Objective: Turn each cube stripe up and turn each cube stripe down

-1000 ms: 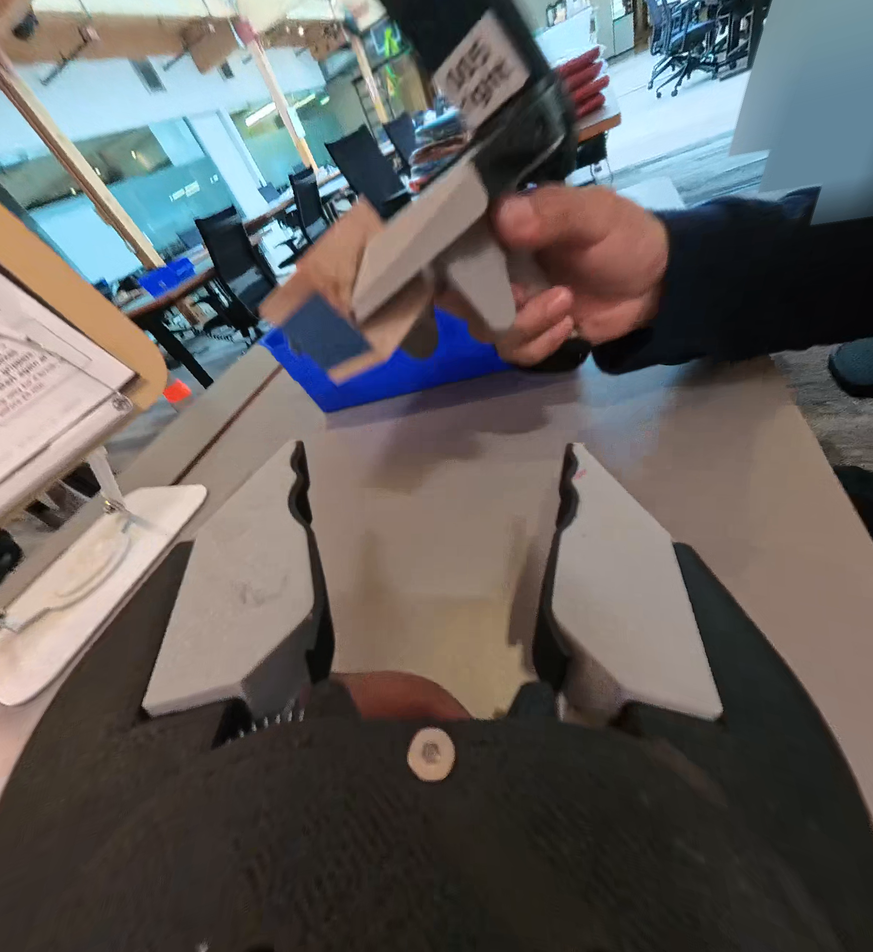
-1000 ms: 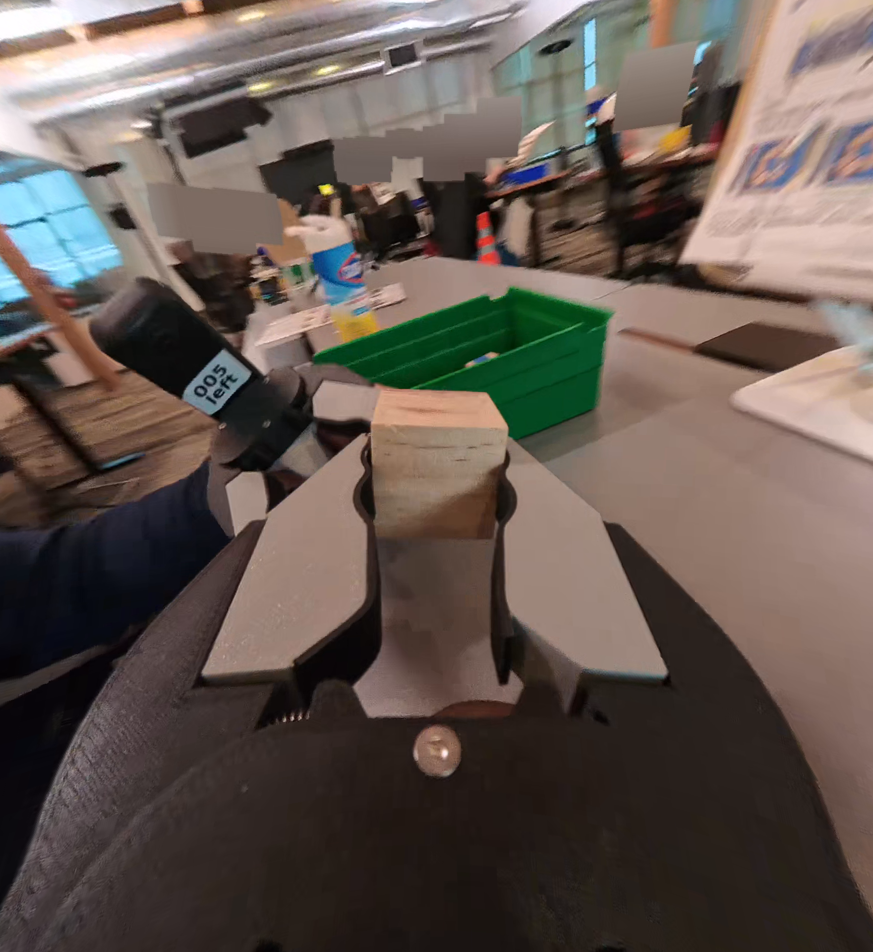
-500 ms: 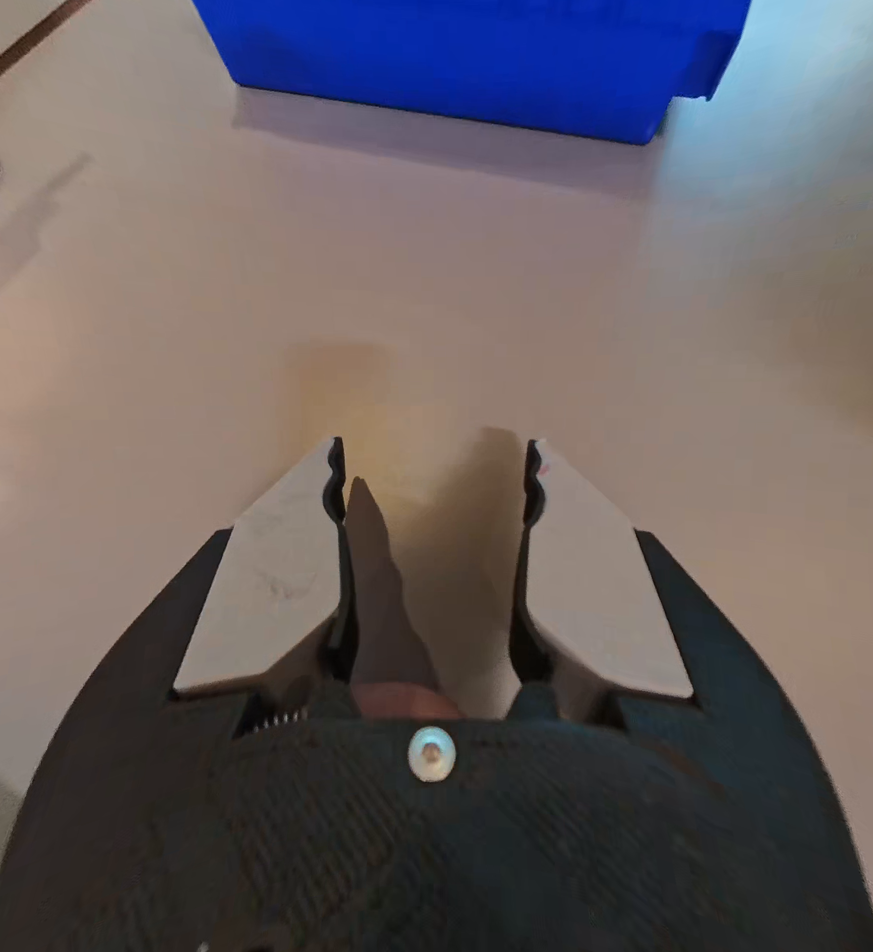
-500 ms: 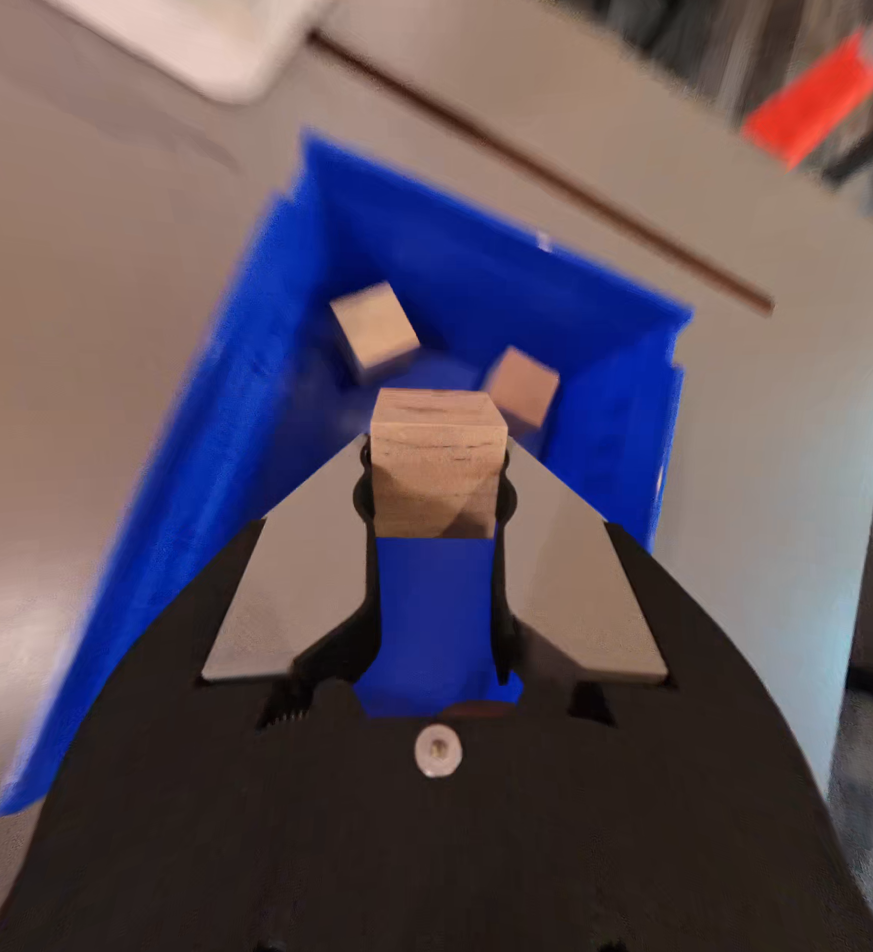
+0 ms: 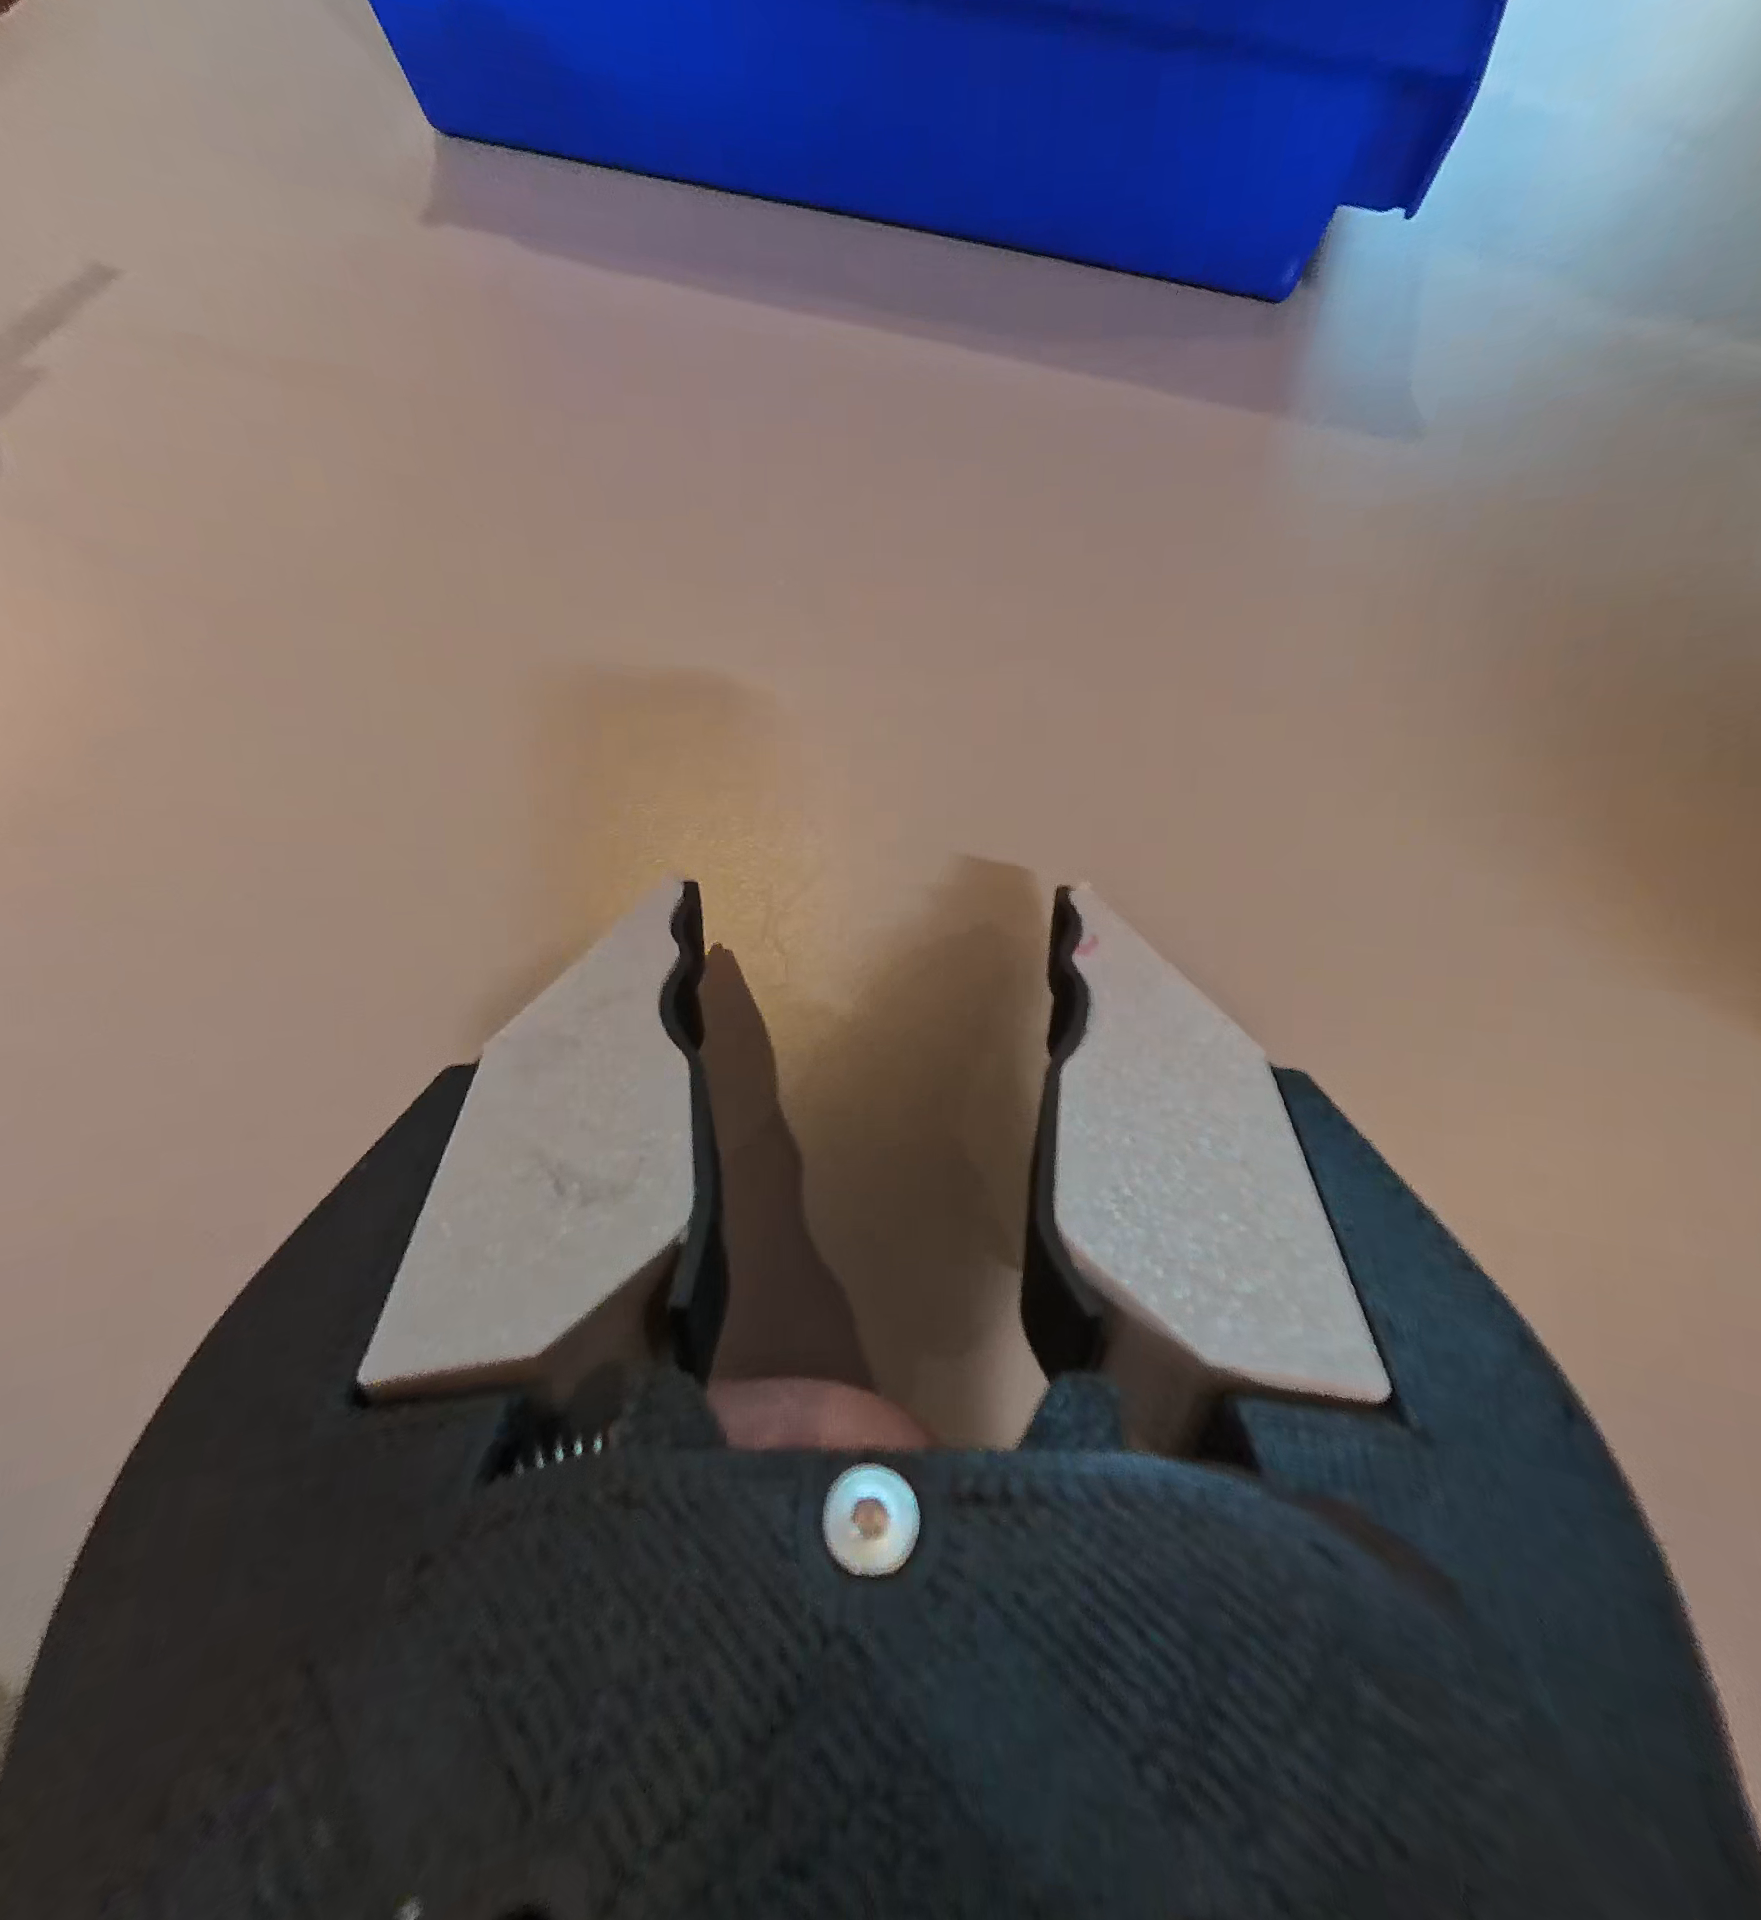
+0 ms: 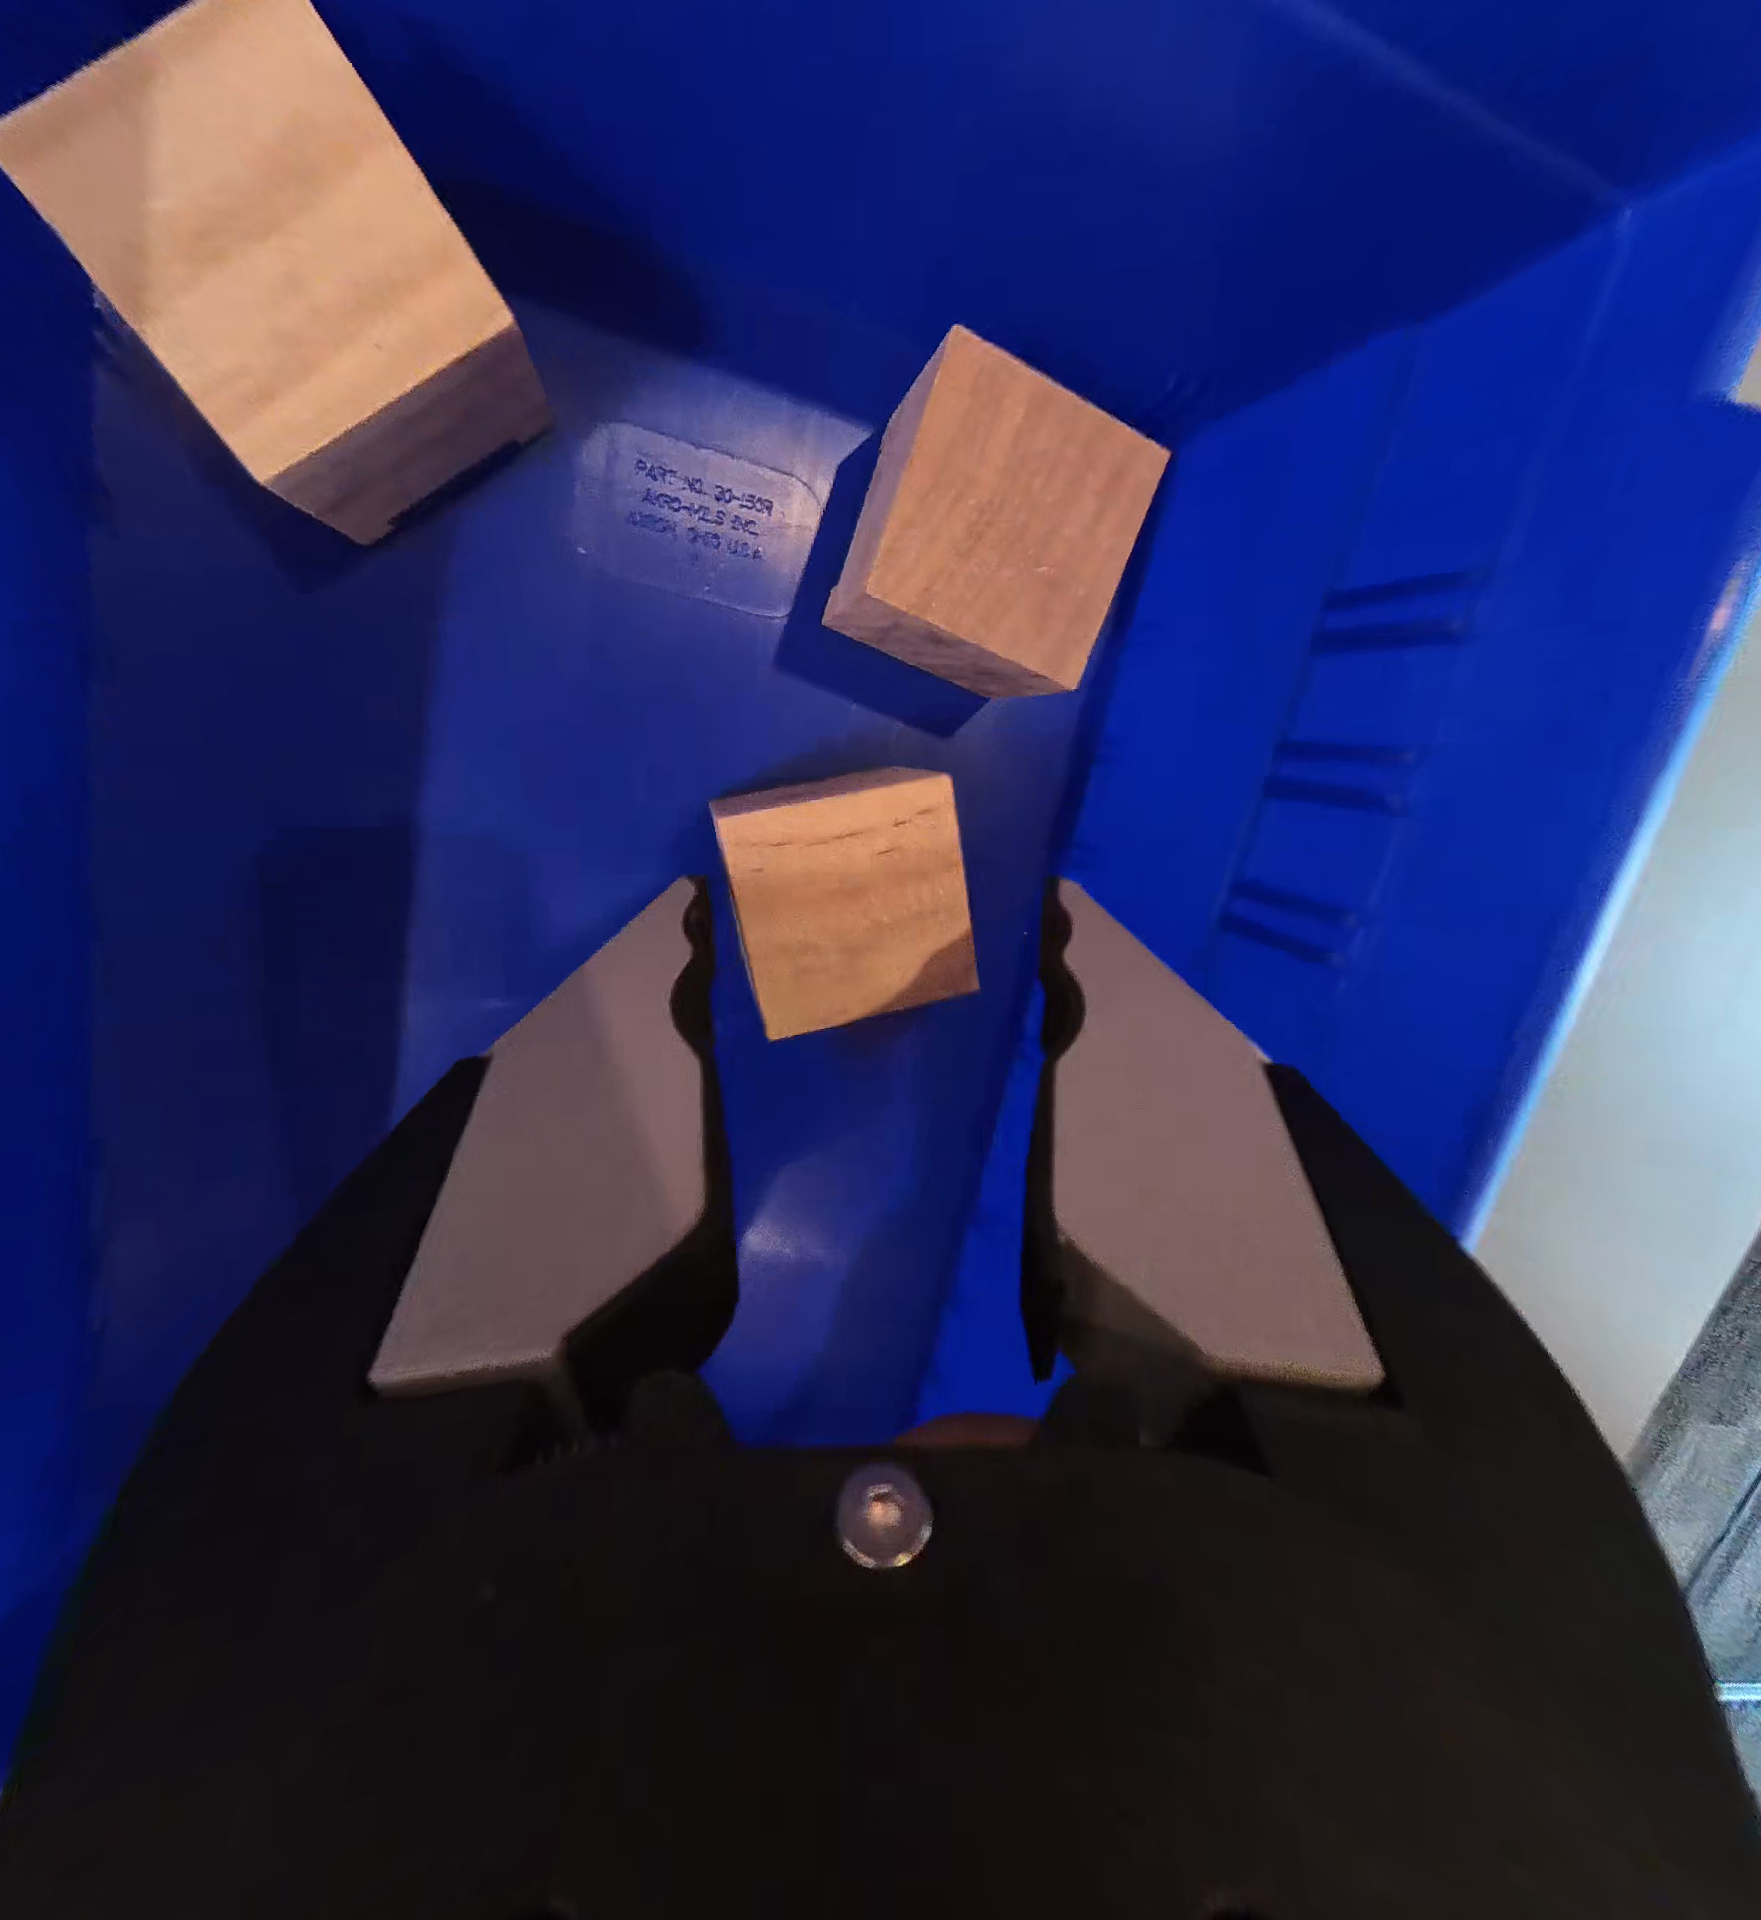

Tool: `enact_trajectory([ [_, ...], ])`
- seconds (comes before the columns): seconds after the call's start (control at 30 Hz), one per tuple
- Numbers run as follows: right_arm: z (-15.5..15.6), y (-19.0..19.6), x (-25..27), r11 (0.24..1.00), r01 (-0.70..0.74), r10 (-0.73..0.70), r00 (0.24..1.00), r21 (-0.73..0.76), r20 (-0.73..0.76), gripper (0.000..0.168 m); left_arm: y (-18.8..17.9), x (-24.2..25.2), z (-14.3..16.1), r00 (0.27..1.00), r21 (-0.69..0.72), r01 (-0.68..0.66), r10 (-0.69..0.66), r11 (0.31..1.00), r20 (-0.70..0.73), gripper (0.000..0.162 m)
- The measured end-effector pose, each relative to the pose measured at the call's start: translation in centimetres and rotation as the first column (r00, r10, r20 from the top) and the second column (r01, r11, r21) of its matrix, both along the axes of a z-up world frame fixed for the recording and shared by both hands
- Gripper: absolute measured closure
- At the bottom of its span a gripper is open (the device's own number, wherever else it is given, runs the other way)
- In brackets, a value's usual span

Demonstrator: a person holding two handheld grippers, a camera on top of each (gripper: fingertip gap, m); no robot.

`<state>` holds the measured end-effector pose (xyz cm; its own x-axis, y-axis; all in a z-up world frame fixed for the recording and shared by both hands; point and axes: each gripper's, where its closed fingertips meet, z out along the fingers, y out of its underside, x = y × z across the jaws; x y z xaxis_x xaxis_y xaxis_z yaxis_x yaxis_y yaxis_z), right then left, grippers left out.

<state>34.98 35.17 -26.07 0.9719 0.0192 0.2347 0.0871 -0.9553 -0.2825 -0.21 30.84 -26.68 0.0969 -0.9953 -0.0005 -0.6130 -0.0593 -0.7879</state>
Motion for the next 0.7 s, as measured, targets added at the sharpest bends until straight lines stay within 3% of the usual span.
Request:
enact_trajectory([
  [0.1, 2.5, 0.1, -0.8, 0.998, -0.013, 0.012, 1.000, 0.053, 0.027, 0.105, 0.0, 0.0, -0.1, 1.000, 0.004, 0.002, -0.002, 1.000, -0.005, 0.097],
  [0.17, 6.1, 1.0, -3.0, 0.979, -0.053, 0.049, 0.998, 0.195, 0.028, 0.110, 0.0, 0.0, -0.1, 1.000, 0.005, 0.003, -0.003, 1.000, -0.006, 0.097],
  [0.27, 12.2, 2.0, -10.2, 0.879, -0.169, 0.206, 0.978, 0.446, -0.037, 0.110, 0.1, 0.0, -0.2, 1.000, -0.015, -0.003, 0.003, 1.000, -0.008, 0.098],
  [0.37, 15.3, 1.7, -19.3, 0.749, -0.274, 0.412, 0.906, 0.604, -0.099, 0.105, 0.2, 0.0, -0.2, 1.000, -0.049, -0.007, 0.006, 0.999, -0.006, 0.098],
  [0.43, 14.7, 1.6, -24.5, 0.681, -0.327, 0.508, 0.855, 0.655, -0.102, 0.105, 0.7, 0.1, 0.1, 1.000, -0.038, -0.022, 0.023, 0.999, 0.013, 0.100],
  [0.53, 10.9, 2.9, -29.3, 0.617, -0.387, 0.565, 0.824, 0.685, -0.044, 0.105, 0.8, 0.3, 0.8, 0.998, 0.006, -0.019, 0.019, 1.000, 0.056, 0.102],
  [0.63, 5.4, 4.9, -31.5, 0.599, -0.393, 0.579, 0.815, 0.698, -0.038, 0.107, 0.8, 0.3, 1.2, 0.997, 0.032, -0.017, 0.015, 0.999, 0.077, 0.102],
  [0.7, 2.1, 5.5, -31.8, 0.643, -0.396, 0.574, 0.816, 0.655, -0.069, 0.110, 0.8, 0.3, 1.2, 0.996, 0.022, -0.022, 0.020, 1.000, 0.083, 0.102],
])
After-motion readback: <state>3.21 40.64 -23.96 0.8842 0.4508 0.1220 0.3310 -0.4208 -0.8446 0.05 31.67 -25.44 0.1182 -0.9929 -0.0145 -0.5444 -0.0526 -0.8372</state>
